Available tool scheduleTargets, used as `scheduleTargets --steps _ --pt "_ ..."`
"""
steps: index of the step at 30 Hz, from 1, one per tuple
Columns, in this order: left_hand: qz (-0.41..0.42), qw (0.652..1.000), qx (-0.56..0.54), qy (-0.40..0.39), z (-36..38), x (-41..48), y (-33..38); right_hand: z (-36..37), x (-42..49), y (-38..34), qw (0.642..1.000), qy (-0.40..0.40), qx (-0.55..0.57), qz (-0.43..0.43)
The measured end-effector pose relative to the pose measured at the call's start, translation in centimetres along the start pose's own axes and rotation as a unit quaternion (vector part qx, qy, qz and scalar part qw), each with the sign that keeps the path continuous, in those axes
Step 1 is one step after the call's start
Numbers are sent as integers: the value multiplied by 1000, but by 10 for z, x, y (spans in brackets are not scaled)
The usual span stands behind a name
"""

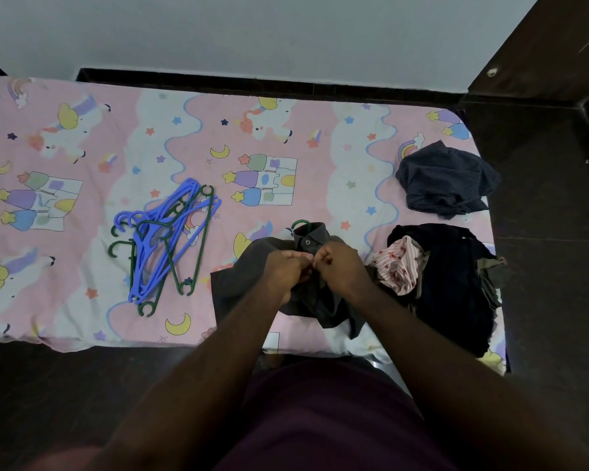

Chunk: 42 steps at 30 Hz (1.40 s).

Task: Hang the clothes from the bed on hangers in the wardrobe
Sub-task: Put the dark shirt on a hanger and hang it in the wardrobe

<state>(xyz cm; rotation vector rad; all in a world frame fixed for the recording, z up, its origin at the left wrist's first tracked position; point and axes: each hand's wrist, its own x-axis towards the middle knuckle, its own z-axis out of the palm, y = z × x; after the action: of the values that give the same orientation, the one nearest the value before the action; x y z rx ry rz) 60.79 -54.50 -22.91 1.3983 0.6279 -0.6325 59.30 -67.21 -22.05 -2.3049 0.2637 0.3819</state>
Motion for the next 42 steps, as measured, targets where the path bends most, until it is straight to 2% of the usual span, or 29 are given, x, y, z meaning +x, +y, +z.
scheduleTargets --steps 1,3,5,8,12,16,20,24,27,31,36,40,42 --pt "-9 1000 -24 4 0 0 0 1 0 0 1000 -5 16 4" --pt "-19 998 -60 -17 -1 -1 1 -1 3 2 988 -39 139 47" --pt "-28 995 -81 -43 -2 -3 3 -9 3 4 955 -93 266 98" --pt "-32 995 -81 -44 0 -3 4 -13 3 9 930 -110 325 131" --pt "-18 996 -85 -31 1 0 9 2 -4 8 945 23 307 114" --pt "15 999 -34 -32 -1 3 13 22 -16 10 952 -31 294 75" --pt "69 994 82 -30 -5 3 15 20 -9 7 983 -27 183 16" --pt "79 992 88 -31 -6 6 18 8 -2 2 997 -43 67 -11" --pt "96 990 102 -14 -4 11 19 2 1 -2 997 -43 62 -11" --pt "120 985 118 25 -6 20 27 2 3 -1 996 -82 34 3" --pt "135 977 165 18 -9 29 27 -23 11 -9 997 -19 67 26" --pt "168 938 301 -36 6 37 2 -51 14 -28 998 -23 57 3" --pt "164 933 320 3 17 40 -12 -62 15 -33 997 -50 55 -2"
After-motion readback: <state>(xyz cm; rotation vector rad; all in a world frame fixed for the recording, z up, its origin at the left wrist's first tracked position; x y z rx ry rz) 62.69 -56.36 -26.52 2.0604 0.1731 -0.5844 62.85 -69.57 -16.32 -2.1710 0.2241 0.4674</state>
